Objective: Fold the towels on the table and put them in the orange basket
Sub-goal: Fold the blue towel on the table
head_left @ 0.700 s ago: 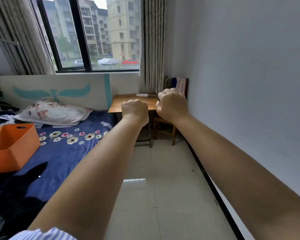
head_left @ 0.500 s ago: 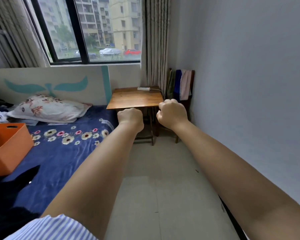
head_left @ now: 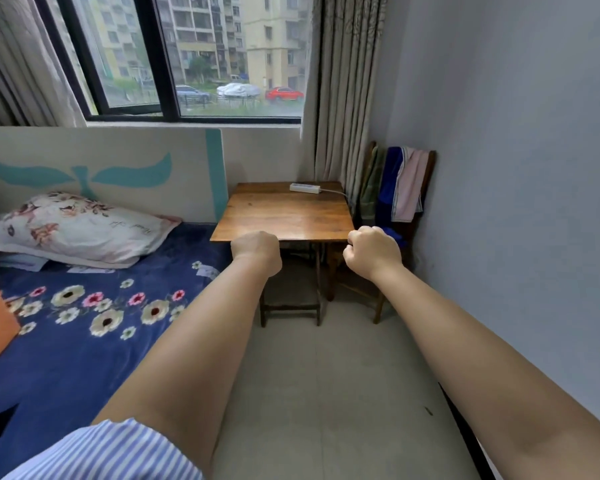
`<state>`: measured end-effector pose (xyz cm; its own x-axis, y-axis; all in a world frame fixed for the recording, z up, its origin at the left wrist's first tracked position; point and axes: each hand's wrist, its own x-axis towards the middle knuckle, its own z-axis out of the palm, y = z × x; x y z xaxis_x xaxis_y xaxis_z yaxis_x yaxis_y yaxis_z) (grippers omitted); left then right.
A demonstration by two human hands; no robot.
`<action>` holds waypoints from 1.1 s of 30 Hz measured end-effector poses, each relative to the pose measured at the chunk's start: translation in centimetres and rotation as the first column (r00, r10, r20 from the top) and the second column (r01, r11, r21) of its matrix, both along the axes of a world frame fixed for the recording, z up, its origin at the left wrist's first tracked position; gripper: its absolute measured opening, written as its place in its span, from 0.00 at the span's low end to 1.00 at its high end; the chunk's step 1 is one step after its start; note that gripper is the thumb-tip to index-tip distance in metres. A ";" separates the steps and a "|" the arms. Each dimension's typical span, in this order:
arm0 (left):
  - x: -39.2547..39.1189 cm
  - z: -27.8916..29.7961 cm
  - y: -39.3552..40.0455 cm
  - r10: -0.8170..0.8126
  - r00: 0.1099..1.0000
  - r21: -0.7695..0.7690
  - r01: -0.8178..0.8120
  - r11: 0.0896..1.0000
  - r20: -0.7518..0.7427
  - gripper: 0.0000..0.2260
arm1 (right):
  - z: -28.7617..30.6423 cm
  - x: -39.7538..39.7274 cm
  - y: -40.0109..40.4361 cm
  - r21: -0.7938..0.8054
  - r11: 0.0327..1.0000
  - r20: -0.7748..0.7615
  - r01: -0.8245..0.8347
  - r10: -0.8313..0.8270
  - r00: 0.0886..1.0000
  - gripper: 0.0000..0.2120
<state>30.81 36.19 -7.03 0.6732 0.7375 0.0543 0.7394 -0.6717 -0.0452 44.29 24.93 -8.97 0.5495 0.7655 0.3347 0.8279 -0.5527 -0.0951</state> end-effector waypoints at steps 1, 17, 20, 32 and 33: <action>1.6 0.0 2.4 -0.003 1.000 -0.007 0.003 1.000 -0.016 0.13 | -0.3 1.7 2.1 -0.010 1.000 -0.023 0.018 -0.019 1.000 0.14; 31.5 -6.0 26.8 -0.138 0.973 -0.142 0.113 0.983 -0.183 0.05 | -7.4 32.4 21.5 -0.071 0.975 -0.208 0.211 -0.221 0.953 0.11; 37.7 -6.4 30.5 -0.156 0.972 -0.159 0.129 0.979 -0.173 0.06 | -7.9 38.6 24.7 -0.083 0.976 -0.210 0.202 -0.215 0.954 0.11; 58.8 -10.2 43.2 -0.230 0.938 -0.262 0.160 0.952 -0.261 0.07 | -12.2 59.1 35.6 -0.173 0.945 -0.280 0.277 -0.317 0.906 0.12; 61.0 -10.7 44.4 -0.243 0.934 -0.273 0.170 0.947 -0.261 0.08 | -12.8 61.1 36.4 -0.175 0.940 -0.290 0.294 -0.334 0.897 0.12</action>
<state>91.84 80.54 -17.69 0.7712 0.5459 -0.3275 0.5623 -0.8253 -0.0516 105.35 61.28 -21.81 0.8283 0.5599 0.0217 0.5489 -0.8029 -0.2325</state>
